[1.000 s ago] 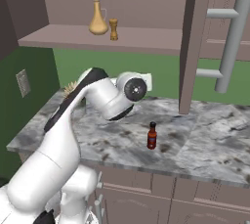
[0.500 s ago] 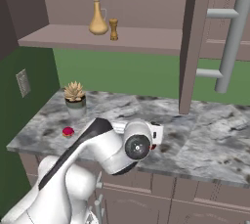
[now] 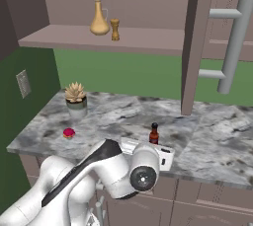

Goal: There are various items on the counter. Only move the condiments/shakers into the cabinet.

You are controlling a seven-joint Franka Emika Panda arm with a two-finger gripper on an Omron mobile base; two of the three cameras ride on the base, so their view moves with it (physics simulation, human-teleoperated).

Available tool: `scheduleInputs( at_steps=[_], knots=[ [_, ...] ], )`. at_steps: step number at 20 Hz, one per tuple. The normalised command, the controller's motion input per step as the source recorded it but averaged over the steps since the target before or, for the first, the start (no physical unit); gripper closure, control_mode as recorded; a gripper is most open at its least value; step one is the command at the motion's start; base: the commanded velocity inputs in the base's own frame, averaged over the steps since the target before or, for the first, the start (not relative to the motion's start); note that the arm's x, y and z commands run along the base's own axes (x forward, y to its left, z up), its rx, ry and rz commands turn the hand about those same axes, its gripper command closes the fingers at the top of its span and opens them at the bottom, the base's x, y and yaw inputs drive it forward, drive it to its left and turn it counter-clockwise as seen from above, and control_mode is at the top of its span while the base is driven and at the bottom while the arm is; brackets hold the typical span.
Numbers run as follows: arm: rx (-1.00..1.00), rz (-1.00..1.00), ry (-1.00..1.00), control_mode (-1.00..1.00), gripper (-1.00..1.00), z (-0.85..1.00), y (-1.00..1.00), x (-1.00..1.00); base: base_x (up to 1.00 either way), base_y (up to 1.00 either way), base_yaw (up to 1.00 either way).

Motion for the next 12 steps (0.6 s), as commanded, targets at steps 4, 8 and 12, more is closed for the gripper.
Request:
scheduleInputs(
  at_steps=[4, 8, 12],
  knots=[
    [0.0, 0.02, -0.03, -1.0, -1.0, -0.26, -0.03, 0.0, 0.0, 0.0, 0.0],
    [0.0, 0.21, -0.04, -1.0, -1.0, -0.19, -0.08, 0.0, 0.0, 0.0, 0.0],
    [0.0, 0.2, -0.05, -1.0, -1.0, -0.07, -0.05, 0.0, 0.0, 0.0, 0.0]
  ],
)
